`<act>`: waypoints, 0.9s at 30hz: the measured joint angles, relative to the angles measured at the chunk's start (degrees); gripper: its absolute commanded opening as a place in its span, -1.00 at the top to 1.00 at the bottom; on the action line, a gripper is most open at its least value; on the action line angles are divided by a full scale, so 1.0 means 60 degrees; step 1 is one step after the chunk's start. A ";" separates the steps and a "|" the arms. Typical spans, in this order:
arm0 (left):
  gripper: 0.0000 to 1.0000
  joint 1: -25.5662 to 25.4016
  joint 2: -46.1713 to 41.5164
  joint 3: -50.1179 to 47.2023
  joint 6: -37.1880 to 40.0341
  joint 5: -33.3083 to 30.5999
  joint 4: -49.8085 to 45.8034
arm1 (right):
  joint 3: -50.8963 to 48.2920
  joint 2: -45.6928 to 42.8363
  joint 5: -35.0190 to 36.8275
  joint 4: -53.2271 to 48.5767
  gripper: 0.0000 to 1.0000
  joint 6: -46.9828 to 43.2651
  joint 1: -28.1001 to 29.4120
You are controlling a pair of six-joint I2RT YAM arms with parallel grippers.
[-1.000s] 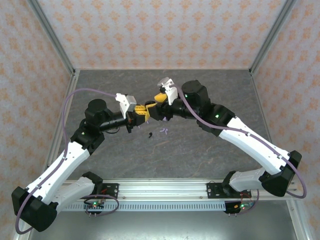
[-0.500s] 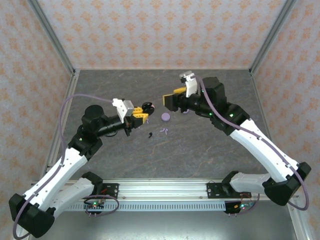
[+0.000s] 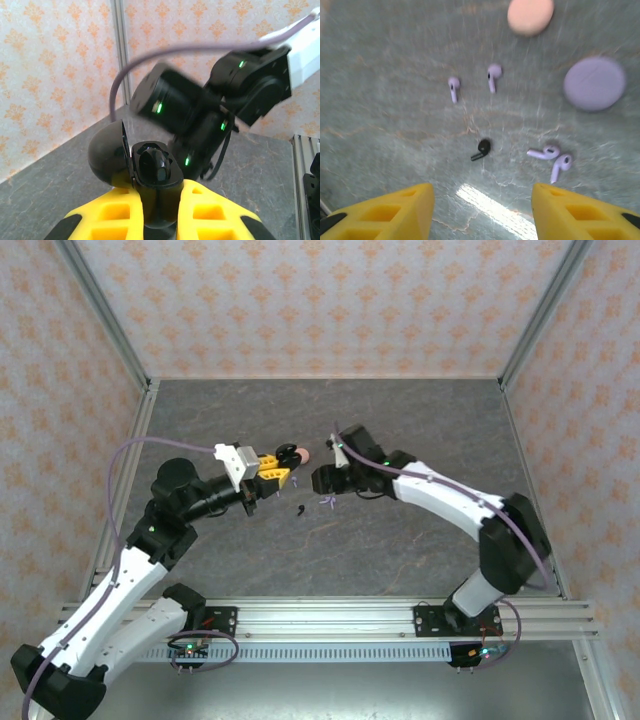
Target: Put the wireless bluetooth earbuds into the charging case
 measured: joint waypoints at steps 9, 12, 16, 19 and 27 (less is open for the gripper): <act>1.00 0.0000 -0.0302 0.0000 0.0004 -0.0280 -0.0160 | 0.1617 0.2718 0.0423 -0.0244 0.09 0.0211 0.0754; 1.00 0.0000 -0.0306 0.0000 0.0007 -0.0310 -0.0255 | 0.2000 0.3209 0.0561 -0.0321 0.11 0.0211 0.0863; 1.00 0.0000 -0.0306 0.0000 0.0011 -0.0375 -0.0368 | 0.2317 0.3694 0.0688 -0.0506 0.13 0.0204 0.0929; 1.00 0.0000 -0.0306 0.0000 0.0018 -0.0444 -0.0401 | 0.2619 0.4047 0.0794 -0.0692 0.17 0.0182 0.0965; 1.00 0.0000 -0.0306 0.0000 0.0076 -0.0463 -0.0401 | 0.2903 0.4524 0.0896 -0.1027 0.22 0.0087 0.1184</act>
